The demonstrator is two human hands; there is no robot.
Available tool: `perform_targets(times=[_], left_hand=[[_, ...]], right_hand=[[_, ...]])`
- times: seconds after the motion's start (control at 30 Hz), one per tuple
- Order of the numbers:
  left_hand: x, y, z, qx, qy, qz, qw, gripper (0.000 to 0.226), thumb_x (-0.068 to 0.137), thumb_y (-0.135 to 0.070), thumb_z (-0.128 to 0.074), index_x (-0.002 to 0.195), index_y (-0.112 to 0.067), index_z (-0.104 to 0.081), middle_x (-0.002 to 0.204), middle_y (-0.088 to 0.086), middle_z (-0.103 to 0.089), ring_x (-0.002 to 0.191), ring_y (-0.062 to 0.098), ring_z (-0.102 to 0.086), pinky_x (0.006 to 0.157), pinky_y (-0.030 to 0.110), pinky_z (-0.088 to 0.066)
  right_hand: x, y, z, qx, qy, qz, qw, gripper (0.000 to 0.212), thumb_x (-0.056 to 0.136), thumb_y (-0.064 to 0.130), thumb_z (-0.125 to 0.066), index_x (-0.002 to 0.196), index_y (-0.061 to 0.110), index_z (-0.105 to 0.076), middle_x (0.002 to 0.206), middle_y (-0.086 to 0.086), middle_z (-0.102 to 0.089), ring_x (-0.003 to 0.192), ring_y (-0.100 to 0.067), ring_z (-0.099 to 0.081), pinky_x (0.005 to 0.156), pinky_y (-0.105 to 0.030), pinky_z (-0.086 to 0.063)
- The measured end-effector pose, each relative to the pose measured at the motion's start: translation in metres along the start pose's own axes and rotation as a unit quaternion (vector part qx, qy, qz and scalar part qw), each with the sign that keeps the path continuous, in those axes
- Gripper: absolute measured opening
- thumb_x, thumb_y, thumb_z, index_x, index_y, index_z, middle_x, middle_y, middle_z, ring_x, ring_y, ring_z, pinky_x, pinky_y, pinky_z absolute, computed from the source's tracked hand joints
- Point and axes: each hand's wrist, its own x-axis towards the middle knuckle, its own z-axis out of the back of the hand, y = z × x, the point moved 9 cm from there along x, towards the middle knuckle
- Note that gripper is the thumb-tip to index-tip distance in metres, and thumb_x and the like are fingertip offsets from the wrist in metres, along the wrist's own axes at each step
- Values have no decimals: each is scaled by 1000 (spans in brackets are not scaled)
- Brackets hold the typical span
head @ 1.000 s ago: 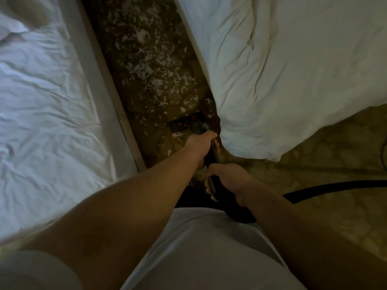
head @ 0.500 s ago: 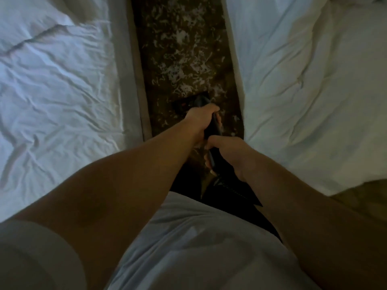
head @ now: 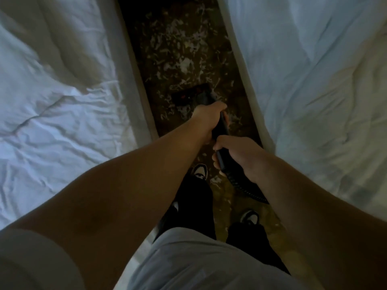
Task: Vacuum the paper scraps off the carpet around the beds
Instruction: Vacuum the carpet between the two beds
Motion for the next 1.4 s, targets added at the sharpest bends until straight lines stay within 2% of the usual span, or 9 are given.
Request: perform_targets(times=[0.27,0.4,0.53,0.73,0.87,1.0,1.13,1.23,1.4], left_hand=[[46,-100,20,42,0,-32,999,22,94,-23,-65,80,-6,-60,59,7,-60,54,23,-59,63,35,-55],[55,-112,23,70,-2,-38,997,18,95,-22,-64,92,-6,-57,60,7,-58,49,20,-57,51,29,-52],[52,-98,24,102,16,-37,994,25,96,-24,-63,76,-8,-59,59,5,-59,57,21,-58,63,34,-54],[26,-43,17,121,37,-10,992,22,93,-26,-67,83,-7,-60,60,6,-62,64,24,-60,78,45,-56],[-2,14,5,127,48,10,991,20,92,-25,-66,95,-7,-56,60,6,-62,58,23,-61,68,40,-54],[-30,76,-9,139,59,32,988,27,93,-27,-66,74,-7,-59,62,9,-62,62,27,-61,70,39,-53],[-67,140,-28,111,54,57,991,20,93,-22,-67,101,-5,-59,64,8,-63,61,23,-62,63,36,-54],[-97,191,-45,109,58,71,990,25,94,-22,-66,107,-3,-57,66,10,-63,57,21,-62,52,29,-54],[-147,258,-77,84,64,70,992,23,95,-19,-65,108,-2,-57,66,12,-61,55,20,-60,48,27,-53]], right_hand=[[48,91,-34,38,2,46,998,11,89,16,-67,98,9,-67,76,-7,-65,64,-20,-64,63,-31,-51],[56,98,-44,71,8,47,996,9,88,16,-66,94,9,-66,75,-8,-64,62,-21,-63,63,-32,-50],[51,82,-51,89,11,41,995,7,91,16,-65,92,10,-64,77,-8,-63,66,-21,-62,65,-33,-49],[26,23,-45,110,7,8,994,6,90,16,-65,91,9,-65,77,-8,-63,63,-21,-62,63,-33,-48],[1,-35,-34,117,8,-18,993,10,89,16,-65,93,8,-63,76,-9,-63,58,-21,-62,60,-33,-48],[-27,-91,-14,122,-5,-23,992,8,89,14,-65,92,7,-65,68,-7,-64,58,-22,-63,60,-34,-49],[-61,-151,8,126,0,-29,992,8,92,10,-61,90,3,-61,61,-9,-61,47,-20,-59,51,-28,-47],[-91,-199,30,105,-14,-34,994,13,93,8,-59,83,1,-60,54,-10,-60,40,-19,-56,43,-24,-46],[-135,-264,70,55,-53,-27,997,22,92,10,-65,73,0,-66,70,-17,-66,60,-28,-63,60,-35,-52]])
